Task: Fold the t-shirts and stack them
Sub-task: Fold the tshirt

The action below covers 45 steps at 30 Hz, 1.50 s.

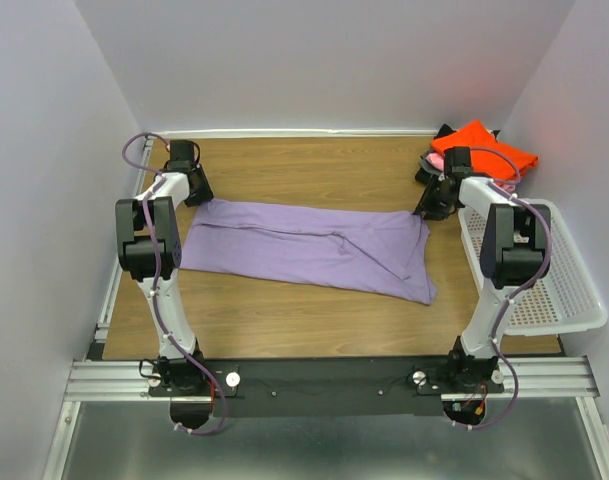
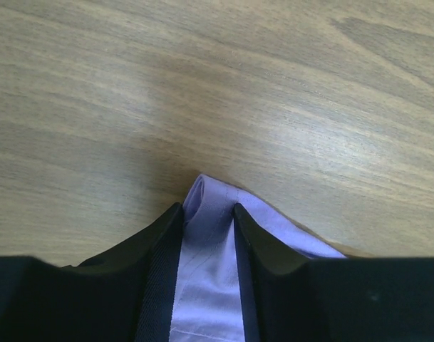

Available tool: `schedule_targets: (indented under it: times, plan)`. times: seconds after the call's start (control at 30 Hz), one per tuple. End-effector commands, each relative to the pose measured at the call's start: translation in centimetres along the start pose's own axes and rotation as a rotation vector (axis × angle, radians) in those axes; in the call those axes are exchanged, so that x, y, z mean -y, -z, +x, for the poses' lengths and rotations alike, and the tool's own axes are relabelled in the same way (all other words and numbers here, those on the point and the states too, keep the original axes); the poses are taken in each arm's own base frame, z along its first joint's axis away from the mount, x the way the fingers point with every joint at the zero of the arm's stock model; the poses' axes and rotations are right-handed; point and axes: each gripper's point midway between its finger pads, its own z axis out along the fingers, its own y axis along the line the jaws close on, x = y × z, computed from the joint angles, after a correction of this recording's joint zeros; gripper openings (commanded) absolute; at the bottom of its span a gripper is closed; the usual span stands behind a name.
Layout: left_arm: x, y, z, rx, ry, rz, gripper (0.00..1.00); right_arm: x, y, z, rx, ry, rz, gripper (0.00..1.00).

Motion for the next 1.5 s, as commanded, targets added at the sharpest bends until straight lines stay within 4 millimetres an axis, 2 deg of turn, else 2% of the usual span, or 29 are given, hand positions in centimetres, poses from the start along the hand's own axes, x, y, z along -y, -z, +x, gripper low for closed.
schedule_targets:
  times: [0.0, 0.13, 0.2, 0.27, 0.33, 0.37, 0.47, 0.7, 0.93, 0.97, 1.03, 1.1, 1.13, 1.27, 1.3, 1.37, 1.4, 1.43, 1.47]
  plan:
    - [0.2, -0.4, -0.3, -0.005, 0.014, 0.013, 0.41, -1.4, 0.0, -0.9, 0.011, 0.019, -0.070, 0.41]
    - [0.3, -0.4, -0.5, 0.000, 0.019, 0.015, 0.32, -1.2, -0.2, -0.3, -0.008, 0.022, -0.070, 0.33]
    - [0.3, -0.5, -0.4, -0.003, 0.021, 0.014, 0.23, -1.0, -0.4, 0.1, -0.019, 0.017, -0.065, 0.24]
    - [0.3, -0.5, -0.3, -0.006, 0.019, 0.014, 0.15, -0.6, -0.5, 0.2, -0.016, 0.006, -0.045, 0.09]
    - [0.3, -0.7, -0.1, -0.013, 0.021, 0.011, 0.07, -0.1, -0.4, 0.2, -0.012, -0.004, -0.029, 0.02]
    - [-0.1, -0.8, 0.0, -0.014, 0.026, -0.001, 0.00, 0.2, -0.3, 0.2, -0.010, -0.010, -0.024, 0.02]
    - [-0.5, -0.7, -0.2, -0.006, 0.046, -0.011, 0.00, 1.3, 0.0, -0.5, 0.008, -0.041, -0.008, 0.02]
    - [-0.7, 0.0, -2.1, 0.046, 0.078, -0.011, 0.00, 2.5, 0.8, -3.0, 0.058, -0.070, -0.002, 0.02]
    - [0.0, -0.1, -3.0, 0.057, 0.102, 0.018, 0.00, 1.8, 0.1, -4.6, 0.064, -0.047, -0.040, 0.02]
    - [0.7, 0.0, -3.2, 0.053, 0.101, 0.053, 0.01, 1.6, -0.2, -4.5, 0.052, -0.046, -0.053, 0.02]
    - [1.0, 0.2, -3.7, 0.060, 0.105, 0.060, 0.06, 0.9, 0.1, -5.1, 0.061, -0.036, -0.079, 0.03]
    - [0.9, 0.4, -4.1, 0.067, 0.110, 0.056, 0.14, 0.4, 0.6, -5.5, 0.068, -0.032, -0.097, 0.14]
    - [1.1, 0.7, -4.4, 0.072, 0.110, 0.058, 0.28, 0.0, 1.0, -5.7, 0.071, -0.023, -0.114, 0.27]
    - [1.1, 1.7, -5.0, 0.086, 0.112, 0.053, 0.52, -0.9, 2.8, -5.8, 0.088, 0.001, -0.133, 0.47]
    - [1.1, 1.9, -5.1, 0.089, 0.110, 0.048, 0.55, -1.6, 3.9, -5.9, 0.106, 0.019, -0.141, 0.49]
    - [1.0, 2.6, -5.4, 0.099, 0.105, 0.047, 0.57, -2.4, 4.7, -5.3, 0.109, 0.050, -0.140, 0.54]
    - [1.3, 3.2, -5.6, 0.105, 0.100, 0.052, 0.58, -3.6, 5.3, -4.8, 0.112, 0.069, -0.155, 0.55]
    - [0.7, 3.4, -5.6, 0.114, 0.096, 0.019, 0.62, -4.4, 5.6, -4.3, 0.106, 0.083, -0.166, 0.56]
    - [0.5, 3.7, -5.7, 0.119, 0.093, 0.007, 0.63, -5.0, 5.7, -3.9, 0.103, 0.096, -0.173, 0.56]
